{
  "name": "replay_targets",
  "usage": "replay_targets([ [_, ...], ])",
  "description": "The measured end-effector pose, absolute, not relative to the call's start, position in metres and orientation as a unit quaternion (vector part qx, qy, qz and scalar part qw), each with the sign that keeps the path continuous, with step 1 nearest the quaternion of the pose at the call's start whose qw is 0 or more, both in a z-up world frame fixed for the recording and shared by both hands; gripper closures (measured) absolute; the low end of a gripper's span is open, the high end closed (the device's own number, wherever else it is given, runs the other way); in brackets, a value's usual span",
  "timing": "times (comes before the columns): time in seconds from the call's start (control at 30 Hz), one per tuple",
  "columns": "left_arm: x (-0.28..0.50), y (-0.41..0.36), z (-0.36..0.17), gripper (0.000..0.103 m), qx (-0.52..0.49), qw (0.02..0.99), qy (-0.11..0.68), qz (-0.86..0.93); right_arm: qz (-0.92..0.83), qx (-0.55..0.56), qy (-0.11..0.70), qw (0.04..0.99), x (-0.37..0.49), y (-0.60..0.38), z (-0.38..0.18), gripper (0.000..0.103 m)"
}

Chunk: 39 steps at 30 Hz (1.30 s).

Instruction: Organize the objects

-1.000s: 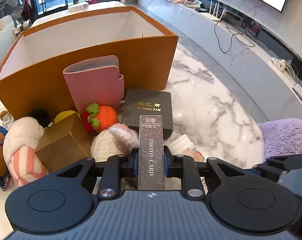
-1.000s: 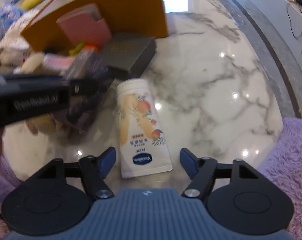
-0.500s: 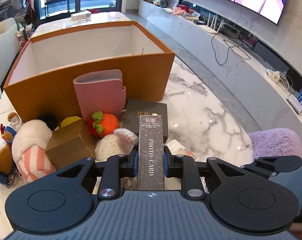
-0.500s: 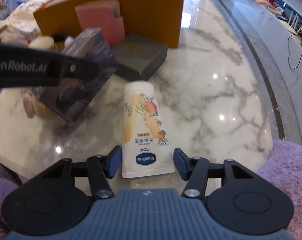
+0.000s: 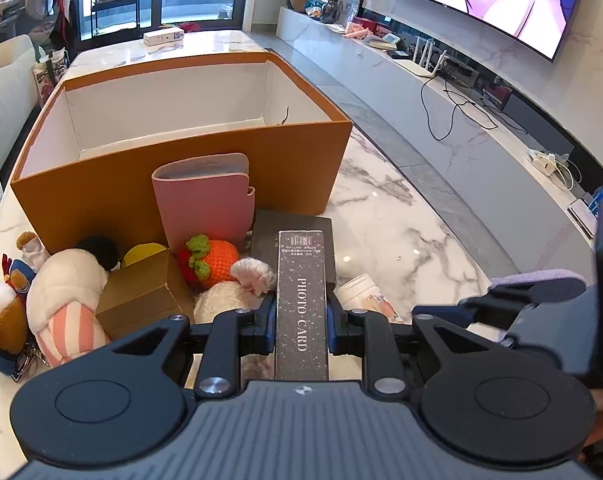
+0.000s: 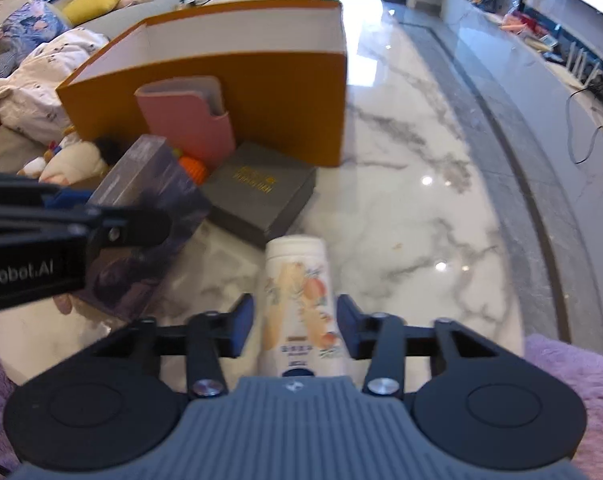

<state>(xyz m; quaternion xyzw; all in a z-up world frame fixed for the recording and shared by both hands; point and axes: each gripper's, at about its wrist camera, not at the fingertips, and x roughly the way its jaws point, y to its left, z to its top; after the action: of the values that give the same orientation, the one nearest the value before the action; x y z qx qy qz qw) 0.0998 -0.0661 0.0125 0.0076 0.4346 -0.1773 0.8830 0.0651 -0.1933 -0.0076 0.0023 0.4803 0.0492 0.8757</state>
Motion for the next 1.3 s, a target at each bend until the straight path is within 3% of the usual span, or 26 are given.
replay_targets([
  [0.3,0.110,-0.061,0.023,0.077,0.003,0.883,0.427,-0.193,0.037,-0.002,0.514,0.857,0.090,-0.195,-0.036,0.052],
  [0.6,0.124,-0.049,0.056,0.077,-0.030,0.887,0.405,-0.222,0.042,0.037,0.490,0.870,0.093,-0.214,-0.005,0.054],
  [0.63,0.126,-0.048,0.061,0.077,-0.035,0.888,0.399,-0.225,0.043,0.037,0.480,0.875,0.093,-0.216,0.004,0.057],
  [0.7,0.132,-0.046,0.070,0.077,-0.046,0.891,0.390,-0.230,0.048,0.048,0.460,0.885,0.096,-0.223,0.024,0.099],
  [0.73,0.138,-0.044,0.076,0.077,-0.053,0.892,0.384,-0.231,0.049,0.054,0.447,0.891,0.099,-0.226,0.035,0.103],
  [0.9,0.164,-0.035,0.093,0.077,-0.076,0.903,0.360,-0.222,0.047,0.015,0.401,0.915,0.119,-0.224,0.067,0.103],
  [1.1,0.166,-0.040,0.083,0.077,-0.077,0.892,0.375,-0.239,0.045,-0.003,0.474,0.879,0.121,-0.228,0.037,0.096],
  [1.17,0.165,-0.043,0.072,0.077,-0.075,0.884,0.391,-0.243,0.049,-0.010,0.507,0.860,0.114,-0.226,0.021,0.085],
  [1.23,0.163,-0.043,0.066,0.077,-0.078,0.877,0.404,-0.247,0.064,-0.013,0.536,0.842,0.104,-0.226,0.006,0.065],
  [1.3,0.162,-0.042,0.063,0.077,-0.082,0.873,0.412,-0.247,0.082,-0.025,0.556,0.827,0.093,-0.224,-0.003,0.062],
])
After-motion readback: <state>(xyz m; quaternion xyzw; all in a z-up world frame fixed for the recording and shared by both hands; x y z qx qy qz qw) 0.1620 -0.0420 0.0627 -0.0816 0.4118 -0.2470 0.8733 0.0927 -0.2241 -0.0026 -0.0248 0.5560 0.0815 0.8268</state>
